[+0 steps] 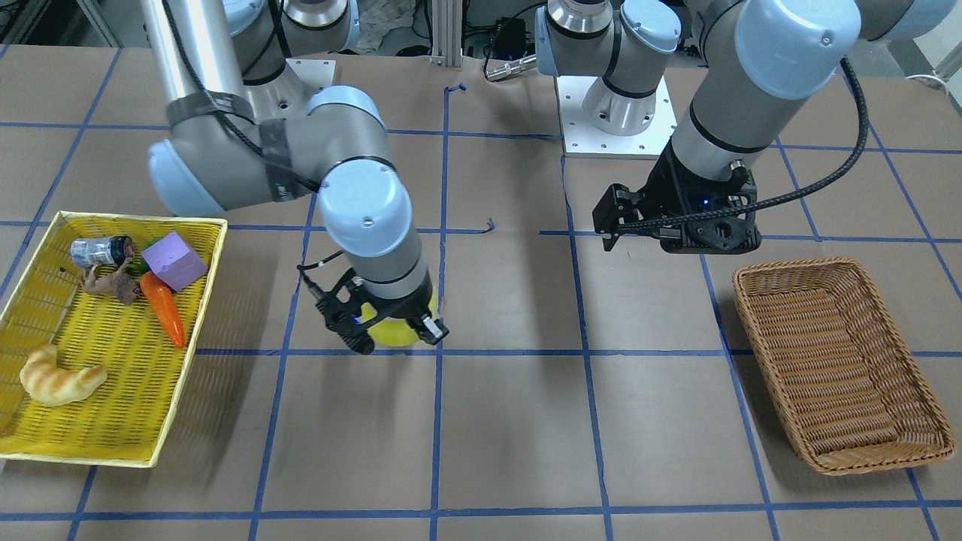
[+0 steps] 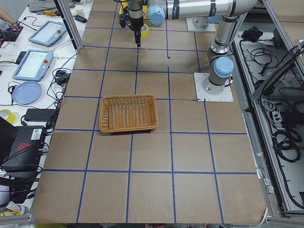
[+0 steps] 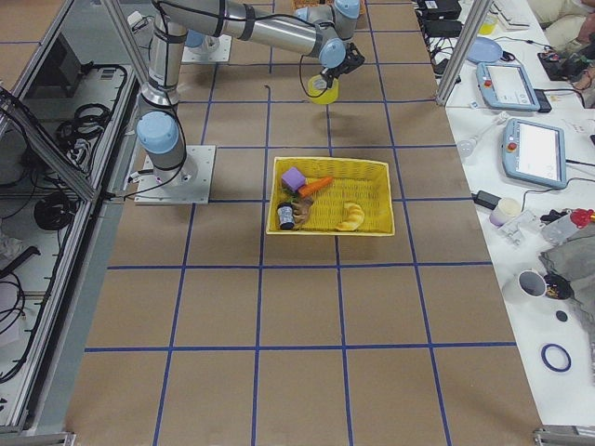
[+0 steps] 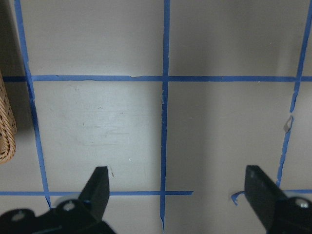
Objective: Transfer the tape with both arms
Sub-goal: 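Carry the tape roll with the right gripper to the table center and release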
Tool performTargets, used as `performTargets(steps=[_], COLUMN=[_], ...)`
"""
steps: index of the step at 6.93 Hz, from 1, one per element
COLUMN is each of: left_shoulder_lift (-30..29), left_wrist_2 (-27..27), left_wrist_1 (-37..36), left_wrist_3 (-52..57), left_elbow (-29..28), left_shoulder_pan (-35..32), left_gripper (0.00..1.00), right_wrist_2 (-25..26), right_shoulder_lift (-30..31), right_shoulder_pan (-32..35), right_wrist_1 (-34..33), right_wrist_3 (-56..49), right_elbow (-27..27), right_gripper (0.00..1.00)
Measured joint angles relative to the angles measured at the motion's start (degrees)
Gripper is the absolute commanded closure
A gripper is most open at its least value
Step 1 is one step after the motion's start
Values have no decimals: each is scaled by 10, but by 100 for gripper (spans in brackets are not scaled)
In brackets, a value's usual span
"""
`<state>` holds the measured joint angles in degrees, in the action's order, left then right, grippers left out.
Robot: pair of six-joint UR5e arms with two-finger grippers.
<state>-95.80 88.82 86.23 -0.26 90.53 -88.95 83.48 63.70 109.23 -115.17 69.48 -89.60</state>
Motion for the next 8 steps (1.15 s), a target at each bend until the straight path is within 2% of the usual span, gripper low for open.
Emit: performTargets(steps=[2, 4, 5, 7, 8], left_shoulder_lift=[-1, -2, -3, -5, -6], left_wrist_2=[0, 0, 0, 0, 0], left_wrist_1=[0, 0, 0, -1, -1], left_wrist_3=[0, 0, 0, 1, 1], left_elbow=[0, 0, 0, 0, 0], left_shoulder_pan=[0, 0, 0, 0, -1], left_gripper=[0, 0, 0, 0, 0], right_wrist_2=[-15, -35, -39, -25, -5], right_shoulder_lift=[-29, -48, -50, -36, -10], right_shoulder_pan=[53, 87, 97, 94, 70], right_wrist_1=[-32, -79, -89, -87, -65], right_wrist_3=[65, 108, 122, 99, 62], right_elbow=[-5, -20, -23, -23, -22], right_gripper=[100, 9, 0, 0, 0])
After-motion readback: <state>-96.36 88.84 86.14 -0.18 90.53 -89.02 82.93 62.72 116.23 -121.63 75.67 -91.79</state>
